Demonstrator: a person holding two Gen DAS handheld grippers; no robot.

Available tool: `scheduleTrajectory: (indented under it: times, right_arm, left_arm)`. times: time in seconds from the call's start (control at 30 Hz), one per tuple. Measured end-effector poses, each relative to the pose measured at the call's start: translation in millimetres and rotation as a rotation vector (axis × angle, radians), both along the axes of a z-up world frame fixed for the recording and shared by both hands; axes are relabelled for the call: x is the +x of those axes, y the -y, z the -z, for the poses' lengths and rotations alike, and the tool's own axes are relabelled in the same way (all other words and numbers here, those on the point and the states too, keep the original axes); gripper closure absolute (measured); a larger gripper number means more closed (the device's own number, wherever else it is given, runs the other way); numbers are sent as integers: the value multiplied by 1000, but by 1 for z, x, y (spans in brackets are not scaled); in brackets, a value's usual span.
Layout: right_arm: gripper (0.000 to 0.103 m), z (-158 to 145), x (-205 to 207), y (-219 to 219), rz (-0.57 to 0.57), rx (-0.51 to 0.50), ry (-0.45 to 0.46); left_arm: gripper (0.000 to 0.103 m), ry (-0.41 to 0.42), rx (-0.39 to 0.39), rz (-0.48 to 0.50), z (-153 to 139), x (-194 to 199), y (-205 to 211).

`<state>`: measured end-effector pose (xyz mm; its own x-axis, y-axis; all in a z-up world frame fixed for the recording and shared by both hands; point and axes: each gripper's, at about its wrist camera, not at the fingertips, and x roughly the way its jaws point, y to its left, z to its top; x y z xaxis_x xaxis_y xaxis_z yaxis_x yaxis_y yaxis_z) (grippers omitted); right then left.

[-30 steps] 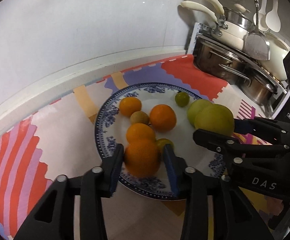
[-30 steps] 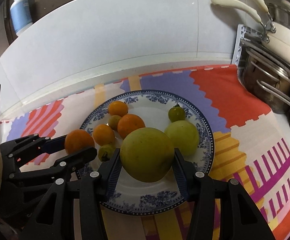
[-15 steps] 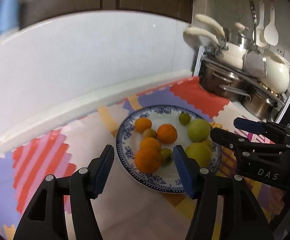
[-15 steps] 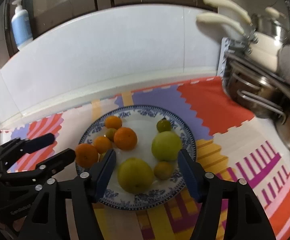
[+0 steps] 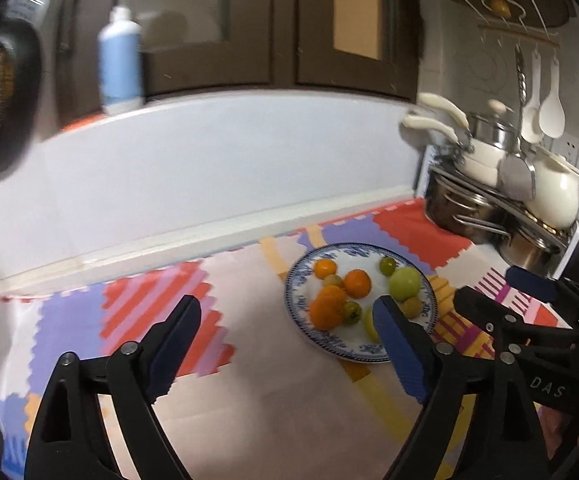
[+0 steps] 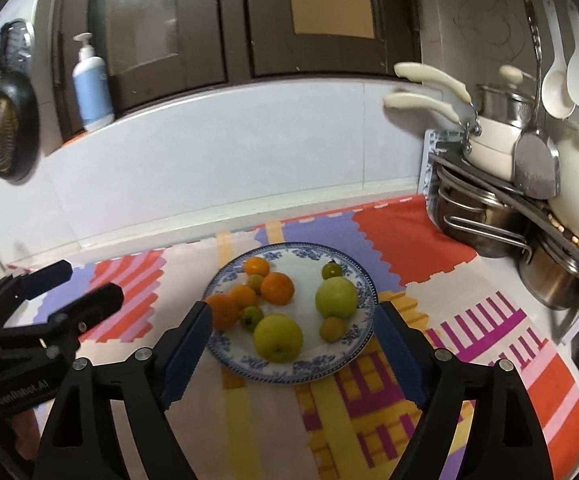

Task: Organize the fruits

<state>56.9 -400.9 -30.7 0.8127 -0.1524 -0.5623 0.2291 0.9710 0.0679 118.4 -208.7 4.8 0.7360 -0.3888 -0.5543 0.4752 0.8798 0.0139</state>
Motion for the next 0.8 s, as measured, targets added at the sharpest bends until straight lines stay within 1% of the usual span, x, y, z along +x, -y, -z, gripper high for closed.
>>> scheduleTrajectory:
  times: [0.17,0.27,0.43,0.6,0.8]
  right_arm:
    - [20,-9,-20,-16,-32,-18,25]
    - [18,-12,-32,-27,-53,-20,33]
    - [18,-20,-52,-43,-90,-19,58]
    - [18,-28,-68,-59,-120,-25,75]
    - [16,-37,-87,-76,-136,-43,98]
  left_arm:
    - [9,66,12,-74,-13,-30,-23]
    - [8,80,8,-113,-18,-48,-39]
    - [6,110,1,-168,-29,-73,-61]
    - [1,121,0,-210,-34,-97,-83]
    - [0,118,0,-226,-35,-118,-103]
